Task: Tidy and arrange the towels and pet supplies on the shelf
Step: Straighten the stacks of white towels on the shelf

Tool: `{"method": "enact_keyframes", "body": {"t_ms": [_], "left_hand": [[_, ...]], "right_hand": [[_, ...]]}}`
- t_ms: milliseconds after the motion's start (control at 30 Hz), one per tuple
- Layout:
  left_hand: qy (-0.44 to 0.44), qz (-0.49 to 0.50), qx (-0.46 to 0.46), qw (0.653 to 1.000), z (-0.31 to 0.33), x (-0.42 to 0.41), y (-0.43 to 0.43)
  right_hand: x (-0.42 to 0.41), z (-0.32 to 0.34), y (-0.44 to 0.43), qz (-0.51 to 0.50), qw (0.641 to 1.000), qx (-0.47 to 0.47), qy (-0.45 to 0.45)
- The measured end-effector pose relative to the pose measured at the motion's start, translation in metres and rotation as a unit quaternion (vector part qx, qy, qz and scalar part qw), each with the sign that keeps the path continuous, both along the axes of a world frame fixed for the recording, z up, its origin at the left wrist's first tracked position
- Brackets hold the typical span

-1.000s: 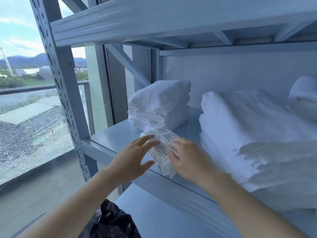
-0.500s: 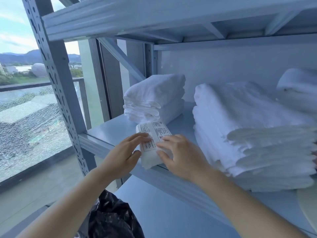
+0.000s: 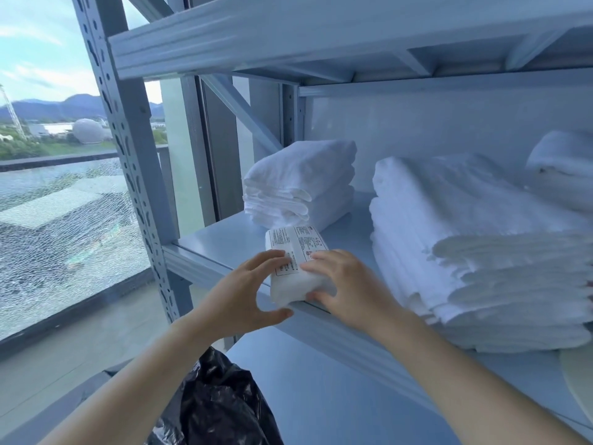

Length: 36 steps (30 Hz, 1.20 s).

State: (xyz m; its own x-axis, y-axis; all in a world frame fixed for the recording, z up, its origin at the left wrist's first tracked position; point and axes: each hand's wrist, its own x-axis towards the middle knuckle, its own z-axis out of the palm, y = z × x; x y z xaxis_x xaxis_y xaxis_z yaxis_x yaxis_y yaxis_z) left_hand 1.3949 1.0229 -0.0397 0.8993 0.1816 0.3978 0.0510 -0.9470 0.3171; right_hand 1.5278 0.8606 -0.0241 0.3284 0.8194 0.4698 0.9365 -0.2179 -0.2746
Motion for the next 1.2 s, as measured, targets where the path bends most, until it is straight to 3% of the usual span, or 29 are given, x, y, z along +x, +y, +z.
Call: {"method": "enact_keyframes", "body": {"t_ms": [233, 767, 967, 1200], "left_hand": [[-0.030, 0.006, 0.035, 0.999, 0.005, -0.002, 0.000], [-0.159, 0.102, -0.108, 0.976, 0.067, 0.017, 0.008], [-0.182, 0.133, -0.073, 0.972, 0.084, 0.030, 0.012], [-0.150, 0.102, -0.189, 0.965, 0.075, 0.035, 0.022]], "right_hand": [[-0.001, 0.006, 0.003, -0.009, 0.999, 0.032, 0.011], [0.002, 0.050, 0.010, -0.060, 0.988, 0.143, -0.021], [0.005, 0.057, 0.021, -0.066, 0.982, 0.176, -0.015], [0.000, 0.046, 0.038, -0.028, 0.995, 0.101, 0.007]]}}
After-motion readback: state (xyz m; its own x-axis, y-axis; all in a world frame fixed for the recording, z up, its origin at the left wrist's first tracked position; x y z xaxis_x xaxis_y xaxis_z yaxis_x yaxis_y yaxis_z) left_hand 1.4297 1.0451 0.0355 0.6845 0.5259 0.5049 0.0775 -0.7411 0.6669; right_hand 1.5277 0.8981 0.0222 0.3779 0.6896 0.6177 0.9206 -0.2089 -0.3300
